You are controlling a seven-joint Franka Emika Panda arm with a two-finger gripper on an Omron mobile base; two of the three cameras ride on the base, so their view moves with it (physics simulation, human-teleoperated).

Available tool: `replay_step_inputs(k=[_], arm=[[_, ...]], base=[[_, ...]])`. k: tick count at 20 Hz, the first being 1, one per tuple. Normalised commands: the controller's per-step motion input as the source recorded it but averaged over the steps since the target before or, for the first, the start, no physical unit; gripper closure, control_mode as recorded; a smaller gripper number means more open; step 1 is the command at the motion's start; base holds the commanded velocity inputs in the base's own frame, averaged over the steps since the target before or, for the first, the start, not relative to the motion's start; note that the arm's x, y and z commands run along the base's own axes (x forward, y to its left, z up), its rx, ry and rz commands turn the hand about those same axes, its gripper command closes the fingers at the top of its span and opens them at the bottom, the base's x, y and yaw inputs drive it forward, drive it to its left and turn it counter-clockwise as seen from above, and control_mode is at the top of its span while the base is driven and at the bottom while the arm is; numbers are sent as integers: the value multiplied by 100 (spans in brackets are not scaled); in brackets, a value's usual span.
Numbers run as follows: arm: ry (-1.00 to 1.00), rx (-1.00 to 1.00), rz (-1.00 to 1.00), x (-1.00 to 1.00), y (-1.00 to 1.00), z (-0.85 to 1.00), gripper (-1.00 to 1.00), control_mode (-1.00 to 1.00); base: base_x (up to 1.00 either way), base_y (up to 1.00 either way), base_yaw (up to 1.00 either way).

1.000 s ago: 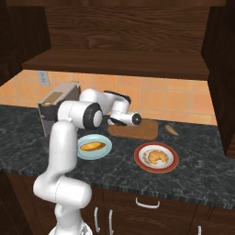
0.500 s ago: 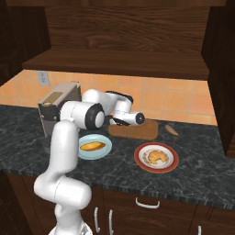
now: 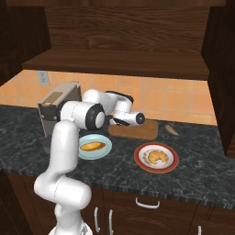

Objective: From the different types of pastries on the counter, select a croissant and place it on the cutting board. Then retrieve a jar of jam from the cabinet and place it alongside the croissant on the cutting board.

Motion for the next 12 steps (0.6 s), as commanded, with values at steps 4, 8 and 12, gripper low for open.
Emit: replay_step_inputs(k=[4,8,12], arm=[[2,0,0,-26,0,7,-100,-100],[0,-1,1,-19,9,71,-100,-100],[-1,-6,0,-40,24,66,-100,-100]], base=[[0,0,0],[0,0,0],[0,0,0]])
